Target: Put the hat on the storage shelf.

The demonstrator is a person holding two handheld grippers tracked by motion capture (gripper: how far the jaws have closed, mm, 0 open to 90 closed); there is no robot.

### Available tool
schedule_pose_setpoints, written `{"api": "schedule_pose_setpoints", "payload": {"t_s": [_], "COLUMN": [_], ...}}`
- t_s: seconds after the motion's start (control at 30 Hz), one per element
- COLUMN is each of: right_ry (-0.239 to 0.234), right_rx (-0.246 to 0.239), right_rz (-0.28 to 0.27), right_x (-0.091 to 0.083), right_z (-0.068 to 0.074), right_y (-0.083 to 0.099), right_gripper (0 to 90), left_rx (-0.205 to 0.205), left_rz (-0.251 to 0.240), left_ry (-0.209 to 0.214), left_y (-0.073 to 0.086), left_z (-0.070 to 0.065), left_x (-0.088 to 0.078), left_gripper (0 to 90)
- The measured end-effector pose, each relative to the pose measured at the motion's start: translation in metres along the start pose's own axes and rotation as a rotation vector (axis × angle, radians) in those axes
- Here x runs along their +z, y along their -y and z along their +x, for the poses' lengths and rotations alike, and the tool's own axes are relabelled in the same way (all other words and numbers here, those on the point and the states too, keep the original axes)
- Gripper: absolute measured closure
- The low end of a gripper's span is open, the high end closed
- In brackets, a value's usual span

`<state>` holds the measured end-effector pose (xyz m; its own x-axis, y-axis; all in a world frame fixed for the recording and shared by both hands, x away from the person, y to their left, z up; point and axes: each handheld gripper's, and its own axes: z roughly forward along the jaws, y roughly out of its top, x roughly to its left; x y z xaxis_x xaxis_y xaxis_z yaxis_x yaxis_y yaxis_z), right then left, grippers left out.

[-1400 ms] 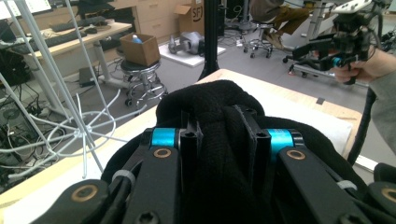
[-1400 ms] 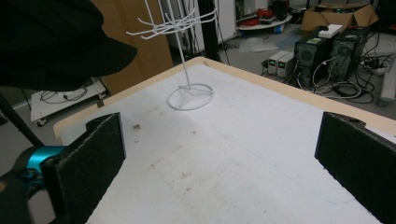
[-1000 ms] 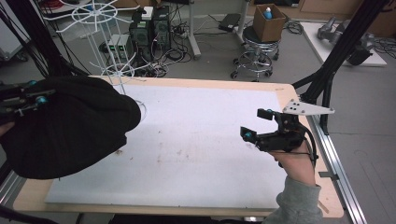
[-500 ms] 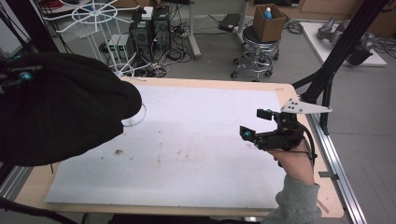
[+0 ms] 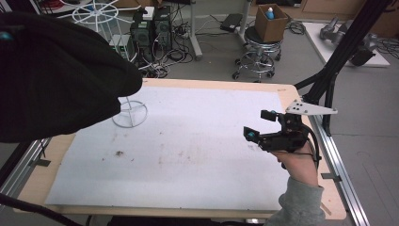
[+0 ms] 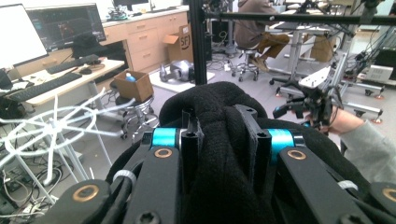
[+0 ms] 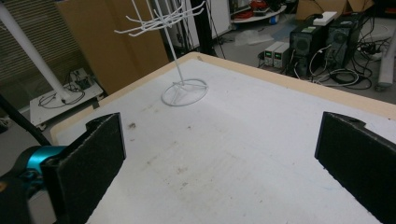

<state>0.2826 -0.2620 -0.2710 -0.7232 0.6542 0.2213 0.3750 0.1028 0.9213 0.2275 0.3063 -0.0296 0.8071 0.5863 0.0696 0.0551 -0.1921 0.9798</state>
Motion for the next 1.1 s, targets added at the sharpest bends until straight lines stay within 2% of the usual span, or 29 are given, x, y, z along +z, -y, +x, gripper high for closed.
{"api": "schedule_pose_setpoints", "payload": {"t_s": [0.37, 0.5, 0.7, 0.87, 1.1], "right_ry": [0.011, 0.008, 0.012, 0.010, 0.032], "right_rx": [0.019, 0.016, 0.016, -0.018, -0.021], "right_rz": [-0.007, -0.003, 0.005, 0.024, 0.040], "right_x": [-0.005, -0.005, -0.005, -0.004, -0.010], "right_z": [-0.006, -0.005, -0.004, 0.000, 0.003], "right_y": [0.003, 0.004, 0.004, 0.005, 0.008], "right_gripper": [0.8, 0.8, 0.8, 0.8, 0.8], "left_rx": [0.011, 0.032, 0.022, 0.017, 0.009], "left_rz": [-0.018, -0.022, -0.051, -0.069, -0.116], "left_ry": [0.003, 0.000, 0.012, 0.035, 0.065], "left_y": [-0.037, -0.047, -0.054, -0.058, -0.067], "left_z": [0.006, 0.008, 0.018, 0.029, 0.032], "left_x": [-0.003, -0.002, 0.002, 0.006, 0.004], "left_gripper": [73.2, 73.2, 73.1, 73.1, 73.1]}}
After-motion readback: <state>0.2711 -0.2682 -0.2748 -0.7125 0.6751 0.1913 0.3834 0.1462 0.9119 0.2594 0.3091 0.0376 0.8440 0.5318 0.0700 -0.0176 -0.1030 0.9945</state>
